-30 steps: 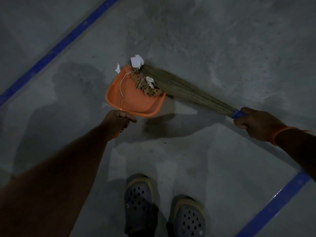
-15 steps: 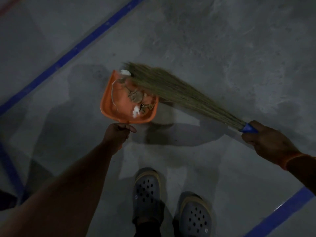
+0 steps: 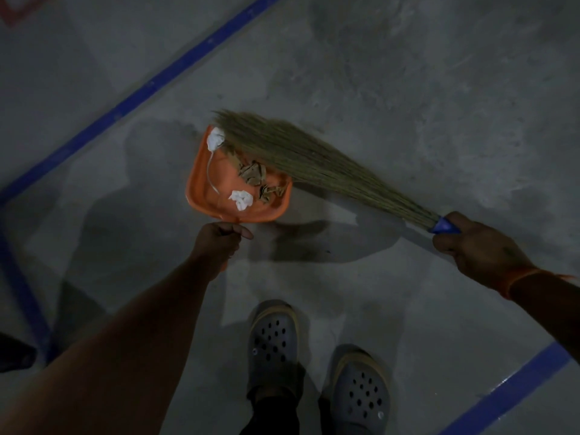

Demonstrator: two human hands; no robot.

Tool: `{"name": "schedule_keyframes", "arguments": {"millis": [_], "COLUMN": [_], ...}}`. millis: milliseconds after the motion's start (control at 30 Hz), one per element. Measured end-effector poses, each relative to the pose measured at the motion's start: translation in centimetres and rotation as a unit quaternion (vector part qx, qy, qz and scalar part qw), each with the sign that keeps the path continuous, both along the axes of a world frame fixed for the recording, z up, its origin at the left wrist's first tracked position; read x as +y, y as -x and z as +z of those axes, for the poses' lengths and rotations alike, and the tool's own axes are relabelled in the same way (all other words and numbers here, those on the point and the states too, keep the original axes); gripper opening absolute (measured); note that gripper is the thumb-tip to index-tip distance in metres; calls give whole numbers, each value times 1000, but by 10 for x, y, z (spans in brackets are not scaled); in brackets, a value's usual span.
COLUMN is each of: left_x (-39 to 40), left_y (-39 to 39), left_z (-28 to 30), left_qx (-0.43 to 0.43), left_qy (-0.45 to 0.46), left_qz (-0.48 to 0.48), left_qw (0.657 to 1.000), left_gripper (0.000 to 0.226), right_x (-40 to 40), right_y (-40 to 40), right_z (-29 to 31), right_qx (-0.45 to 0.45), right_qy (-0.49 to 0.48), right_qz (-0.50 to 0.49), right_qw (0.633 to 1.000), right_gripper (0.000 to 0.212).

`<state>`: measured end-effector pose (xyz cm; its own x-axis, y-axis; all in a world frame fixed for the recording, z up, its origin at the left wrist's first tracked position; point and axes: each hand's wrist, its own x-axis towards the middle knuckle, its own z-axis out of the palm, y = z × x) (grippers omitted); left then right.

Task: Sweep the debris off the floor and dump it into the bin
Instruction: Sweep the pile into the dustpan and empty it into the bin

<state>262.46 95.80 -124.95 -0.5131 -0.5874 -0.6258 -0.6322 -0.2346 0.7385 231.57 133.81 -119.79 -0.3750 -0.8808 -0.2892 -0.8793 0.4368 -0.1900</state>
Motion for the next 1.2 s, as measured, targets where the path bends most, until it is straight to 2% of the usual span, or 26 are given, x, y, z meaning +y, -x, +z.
{"name": "schedule_keyframes", "arguments": {"millis": [133,367,500,800,933,1033,1133,1200], "left_x": [2,-2,-10,-44,-67,-80,-90,-94], "left_y": [-3,-23,-39,-59,-58,-47,-38,-33], "left_z": [9,10,4,-8,-19,-18,-20,-19], "left_qx": [13,-3,-27,-82,-109,-118,-128,-131], "left_qy": [9,22,21,13,3,-1,5,2], "left_qz": [5,19,15,-14,-30,-54,-63,-76], "left_qw": [1000,1000,999,996,994,992,990,989], "left_gripper": [29,27,26,28,41,30,39,37], "right_x": [2,-8,-33,-117,-156,-176,-180,-176], "right_y": [-8,-4,8,44,68,76,76,72], "right_z": [1,0,-6,-19,-33,-40,-48,-54], "right_qx": [-17,-7,-12,-5,-13,-32,-43,-55], "right_qy": [-22,-16,-21,-53,-71,-111,-153,-149], "right_qz": [-32,-56,-79,-61,-30,-1,18,13], "right_qw": [999,998,997,997,997,993,987,987], "right_gripper": [15,22,17,11,20,31,32,33]}}
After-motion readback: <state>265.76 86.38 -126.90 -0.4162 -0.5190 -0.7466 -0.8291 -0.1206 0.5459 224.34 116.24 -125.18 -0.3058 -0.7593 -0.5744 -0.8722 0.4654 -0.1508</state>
